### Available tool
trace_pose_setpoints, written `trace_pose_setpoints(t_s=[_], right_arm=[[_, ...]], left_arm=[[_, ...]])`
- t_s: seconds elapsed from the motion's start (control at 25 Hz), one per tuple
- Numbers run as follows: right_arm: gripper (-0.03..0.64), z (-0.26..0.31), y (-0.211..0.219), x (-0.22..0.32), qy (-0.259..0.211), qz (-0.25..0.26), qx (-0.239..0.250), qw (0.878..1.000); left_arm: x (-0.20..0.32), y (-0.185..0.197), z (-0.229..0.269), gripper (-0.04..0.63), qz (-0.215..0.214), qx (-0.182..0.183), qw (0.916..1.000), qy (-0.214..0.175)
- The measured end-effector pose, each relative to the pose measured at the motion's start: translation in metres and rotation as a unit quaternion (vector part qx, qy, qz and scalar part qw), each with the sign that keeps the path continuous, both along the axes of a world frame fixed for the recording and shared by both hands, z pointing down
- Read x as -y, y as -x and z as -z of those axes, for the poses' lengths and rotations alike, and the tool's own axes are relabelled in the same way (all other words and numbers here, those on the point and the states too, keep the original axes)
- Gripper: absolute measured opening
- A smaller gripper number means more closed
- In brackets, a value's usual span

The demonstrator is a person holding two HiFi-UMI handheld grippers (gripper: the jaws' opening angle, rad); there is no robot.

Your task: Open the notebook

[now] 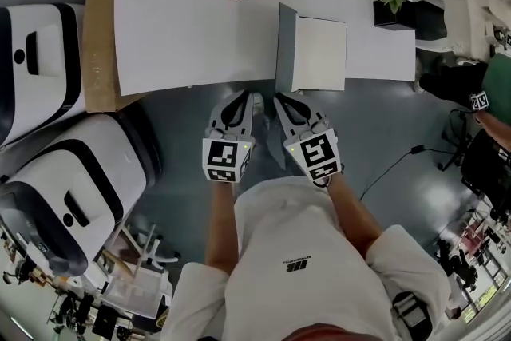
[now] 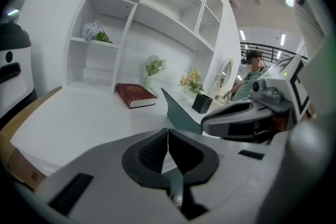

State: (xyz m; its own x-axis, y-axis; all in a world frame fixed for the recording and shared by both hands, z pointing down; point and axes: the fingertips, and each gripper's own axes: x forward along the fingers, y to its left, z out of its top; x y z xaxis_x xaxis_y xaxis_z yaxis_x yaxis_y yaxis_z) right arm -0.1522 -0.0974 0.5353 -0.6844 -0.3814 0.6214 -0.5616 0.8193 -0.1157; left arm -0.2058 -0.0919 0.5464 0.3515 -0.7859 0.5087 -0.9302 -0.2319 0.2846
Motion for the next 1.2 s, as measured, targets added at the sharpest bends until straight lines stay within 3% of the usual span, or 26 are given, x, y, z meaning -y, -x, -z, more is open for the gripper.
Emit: trace_pose_setpoints(t_s=[1.2], right_arm=[[-0.002, -0.062, 0.053, -0.01, 0.056, 0.044, 0.004, 0.997]], left_arm=[[-0.01, 0.04, -0.039, 0.0, 0.05, 0.005, 0.9981, 0.034]])
